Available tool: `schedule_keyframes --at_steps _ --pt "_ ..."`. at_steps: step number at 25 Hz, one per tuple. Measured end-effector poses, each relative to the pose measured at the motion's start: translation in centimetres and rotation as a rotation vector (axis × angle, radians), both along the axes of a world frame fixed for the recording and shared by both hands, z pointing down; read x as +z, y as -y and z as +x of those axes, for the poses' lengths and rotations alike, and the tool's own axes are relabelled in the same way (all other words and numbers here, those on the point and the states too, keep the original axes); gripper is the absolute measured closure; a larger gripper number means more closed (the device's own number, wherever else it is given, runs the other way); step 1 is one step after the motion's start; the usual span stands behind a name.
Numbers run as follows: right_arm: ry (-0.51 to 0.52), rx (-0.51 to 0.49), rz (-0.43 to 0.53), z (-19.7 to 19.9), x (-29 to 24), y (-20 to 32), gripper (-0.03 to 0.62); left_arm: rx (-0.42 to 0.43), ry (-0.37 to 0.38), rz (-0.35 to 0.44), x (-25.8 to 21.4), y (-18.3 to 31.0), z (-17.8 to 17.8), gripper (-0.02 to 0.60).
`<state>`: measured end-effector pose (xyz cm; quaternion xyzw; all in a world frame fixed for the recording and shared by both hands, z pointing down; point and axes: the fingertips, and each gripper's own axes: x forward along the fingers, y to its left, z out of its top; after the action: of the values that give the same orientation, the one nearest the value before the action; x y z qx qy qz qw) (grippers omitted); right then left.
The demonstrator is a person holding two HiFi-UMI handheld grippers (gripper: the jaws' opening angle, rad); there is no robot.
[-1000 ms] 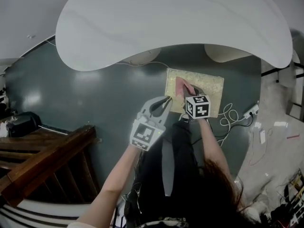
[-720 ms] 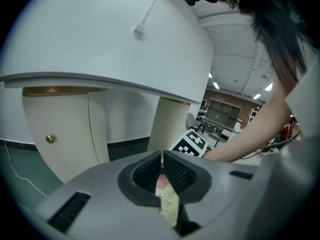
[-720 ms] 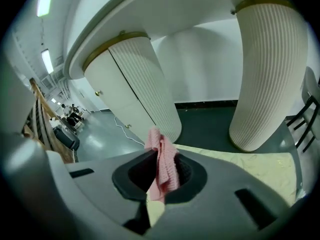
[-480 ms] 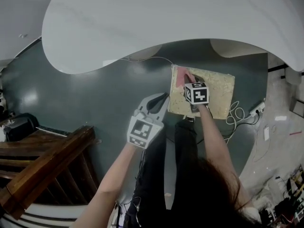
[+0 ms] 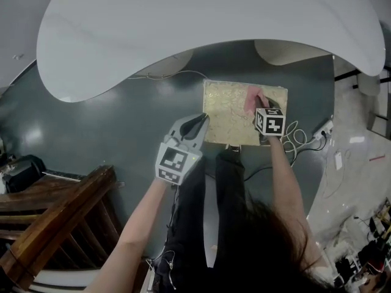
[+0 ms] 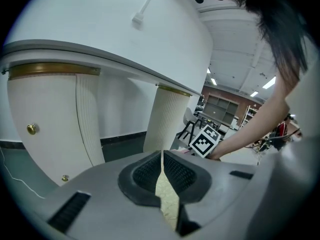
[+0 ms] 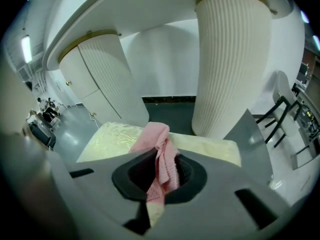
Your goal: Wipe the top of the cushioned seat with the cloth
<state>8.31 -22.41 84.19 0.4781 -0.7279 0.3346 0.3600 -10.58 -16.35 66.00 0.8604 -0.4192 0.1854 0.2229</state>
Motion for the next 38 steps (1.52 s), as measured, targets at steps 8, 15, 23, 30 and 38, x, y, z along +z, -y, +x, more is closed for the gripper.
schedule_keyframes --at_steps 8,15,23,30,38 --pt "-0.084 0.107 -0.02 10.8 0.2 -1.0 0.579 0.055 0.001 -0.02 0.9 -0.3 4.6 0.567" --pt "-0.125 0.153 -0.039 15.0 0.0 -2.3 0.579 0.081 0.015 -0.027 1.1 -0.7 6.3 0.566" --pt "0.032 0.03 0.053 6.0 -3.6 -3.3 0.58 0.056 0.041 -0.032 1.1 -0.9 3.0 0.566" --pt "0.14 -0.089 0.044 -6.1 -3.9 -5.0 0.579 0.007 0.062 -0.031 1.3 -0.7 -2.0 0.568" --pt "0.191 -0.169 -0.008 -15.7 -2.1 -6.4 0.58 -0.015 0.067 -0.059 2.6 -1.3 -6.2 0.566"
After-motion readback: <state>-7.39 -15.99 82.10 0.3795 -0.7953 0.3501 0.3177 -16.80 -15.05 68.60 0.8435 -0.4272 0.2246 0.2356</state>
